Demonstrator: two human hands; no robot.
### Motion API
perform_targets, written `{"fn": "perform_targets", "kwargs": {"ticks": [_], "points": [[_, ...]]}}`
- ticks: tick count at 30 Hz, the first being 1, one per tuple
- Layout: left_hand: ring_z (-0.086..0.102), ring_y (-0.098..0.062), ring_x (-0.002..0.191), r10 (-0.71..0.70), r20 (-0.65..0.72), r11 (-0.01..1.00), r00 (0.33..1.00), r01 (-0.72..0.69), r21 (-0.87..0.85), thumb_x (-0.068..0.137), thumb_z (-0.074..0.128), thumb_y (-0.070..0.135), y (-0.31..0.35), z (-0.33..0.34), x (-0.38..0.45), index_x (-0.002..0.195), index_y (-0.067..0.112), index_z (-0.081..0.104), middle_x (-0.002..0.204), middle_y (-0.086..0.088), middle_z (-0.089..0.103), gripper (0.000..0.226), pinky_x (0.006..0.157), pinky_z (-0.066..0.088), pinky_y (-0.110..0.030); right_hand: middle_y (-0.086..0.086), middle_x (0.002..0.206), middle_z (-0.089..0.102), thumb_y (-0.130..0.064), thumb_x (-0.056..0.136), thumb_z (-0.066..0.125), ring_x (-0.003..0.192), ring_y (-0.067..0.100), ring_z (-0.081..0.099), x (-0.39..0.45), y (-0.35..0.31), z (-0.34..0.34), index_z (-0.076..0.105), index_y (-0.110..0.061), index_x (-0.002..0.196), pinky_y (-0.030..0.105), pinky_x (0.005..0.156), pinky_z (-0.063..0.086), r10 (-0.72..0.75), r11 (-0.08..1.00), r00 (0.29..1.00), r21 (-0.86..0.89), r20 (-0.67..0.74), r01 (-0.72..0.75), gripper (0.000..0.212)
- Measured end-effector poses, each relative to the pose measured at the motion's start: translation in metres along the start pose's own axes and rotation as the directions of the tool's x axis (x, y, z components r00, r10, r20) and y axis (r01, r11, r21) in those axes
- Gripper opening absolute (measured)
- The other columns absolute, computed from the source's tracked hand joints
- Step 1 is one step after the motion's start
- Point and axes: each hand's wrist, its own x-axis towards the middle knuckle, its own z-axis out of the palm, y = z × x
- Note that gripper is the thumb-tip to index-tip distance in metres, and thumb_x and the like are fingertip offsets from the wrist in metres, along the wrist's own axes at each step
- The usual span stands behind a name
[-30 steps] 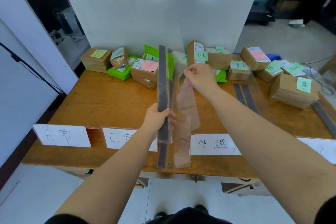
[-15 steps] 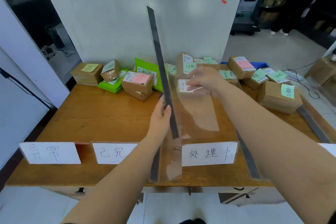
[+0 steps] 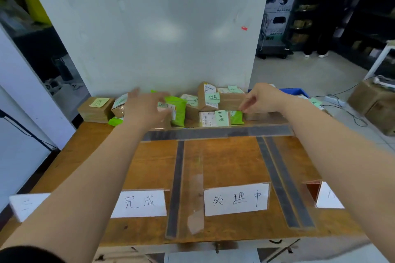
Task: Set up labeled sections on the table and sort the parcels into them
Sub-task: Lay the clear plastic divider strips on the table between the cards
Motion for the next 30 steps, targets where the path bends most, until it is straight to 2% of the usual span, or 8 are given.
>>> {"fn": "perform_targets", "kwargs": {"ticks": [5, 7, 9, 11, 14, 18, 21, 30], "points": [[0.06, -0.03, 0.093, -0.048, 0.085, 0.995, 0.995, 0.055, -0.085, 0.087, 0.053, 0.028, 0.015, 0.01, -0.011, 0.085, 0.019, 0.07, 0.094, -0.007, 0.067, 0.019, 0.07, 0.047, -0.034, 0.003, 0.14, 0.048, -0.036, 0.082, 0.065, 0.135, 0.022, 0.036, 0.008, -0.003, 0.003, 0.044, -0.024, 0.136, 0.041, 0.113, 0.019, -0.097, 0.921, 0.898, -0.381, -0.428, -0.082, 0.059], [0.06, -0.033, 0.091, -0.054, 0.082, 0.996, 0.995, 0.06, -0.071, 0.091, 0.049, 0.025, 0.028, 0.017, -0.011, 0.085, 0.013, 0.068, 0.092, -0.012, 0.065, 0.024, 0.066, 0.041, -0.032, 0.01, 0.155, 0.02, -0.044, 0.082, 0.063, 0.143, 0.028, 0.017, 0.009, -0.019, 0.015, 0.01, -0.016, 0.149, 0.046, 0.115, 0.011, 0.037, 0.981, 0.857, -0.145, -0.513, -0.129, 0.09], [0.059, -0.034, 0.092, -0.06, 0.083, 0.994, 0.995, 0.067, -0.083, 0.093, 0.044, 0.021, 0.045, 0.021, -0.012, 0.085, 0.009, 0.065, 0.094, -0.015, 0.064, 0.026, 0.064, 0.035, -0.031, 0.011, 0.149, 0.033, -0.052, 0.082, 0.06, 0.132, 0.027, 0.037, 0.009, -0.041, 0.032, 0.018, -0.011, 0.146, 0.039, 0.103, 0.035, 0.246, 0.919, 0.911, 0.378, -0.332, -0.11, 0.086], [0.058, -0.036, 0.095, -0.076, 0.068, 0.992, 0.995, 0.082, -0.101, 0.094, 0.041, 0.02, 0.065, 0.024, -0.012, 0.091, 0.008, 0.065, 0.099, -0.016, 0.063, 0.026, 0.066, 0.034, -0.032, 0.008, 0.142, 0.043, -0.06, 0.079, 0.059, 0.119, 0.025, 0.046, 0.012, -0.063, 0.045, 0.032, -0.01, 0.141, 0.037, 0.089, 0.041, 0.34, 0.589, 0.94, 0.781, -0.005, -0.209, 0.083], [0.059, -0.036, 0.093, -0.026, 0.054, 0.999, 0.998, 0.027, -0.022, 0.092, 0.038, 0.023, 0.092, 0.029, -0.022, 0.093, 0.011, 0.063, 0.096, -0.014, 0.064, 0.028, 0.065, 0.034, -0.032, 0.012, 0.132, 0.05, -0.057, 0.079, 0.062, 0.117, 0.032, 0.054, 0.022, -0.083, 0.05, 0.041, -0.011, 0.132, 0.042, 0.084, 0.05, 0.386, 0.239, 0.907, 0.932, 0.166, -0.272, 0.073], [0.061, -0.026, 0.092, 0.114, 0.267, 0.953, 0.957, -0.03, -0.302, 0.094, 0.043, 0.03, 0.095, 0.037, -0.03, 0.089, 0.015, 0.064, 0.091, -0.004, 0.064, 0.026, 0.065, 0.039, -0.029, 0.023, 0.122, 0.057, -0.007, 0.09, 0.05, 0.094, 0.029, 0.065, 0.028, -0.065, 0.055, 0.05, 0.003, 0.121, 0.03, 0.063, 0.056, 0.485, 0.284, 0.872, 0.93, 0.069, -0.232, 0.032], [0.058, -0.017, 0.092, 0.096, 0.529, 0.697, 0.843, 0.323, -0.64, 0.089, 0.043, 0.055, 0.071, 0.045, -0.034, 0.096, 0.02, 0.065, 0.098, 0.0, 0.064, 0.042, 0.078, 0.048, -0.03, 0.023, 0.104, 0.061, 0.005, 0.086, 0.049, 0.078, 0.027, 0.065, 0.023, -0.04, 0.06, 0.056, -0.001, 0.101, 0.029, 0.061, 0.054, 0.556, 0.371, 0.831, 0.89, 0.016, -0.265, 0.017], [0.059, -0.024, 0.098, -0.142, 0.677, 0.79, 0.722, 0.495, -0.362, 0.088, 0.055, 0.036, 0.061, 0.149, -0.083, 0.123, 0.008, 0.054, 0.111, -0.008, 0.063, 0.046, 0.079, 0.044, -0.027, 0.02, 0.091, 0.066, 0.006, 0.077, 0.065, 0.081, 0.027, 0.069, 0.012, -0.012, 0.077, 0.064, 0.007, 0.093, 0.041, 0.076, 0.059, 0.495, 0.526, 0.868, 0.784, 0.033, -0.33, 0.016]]}}
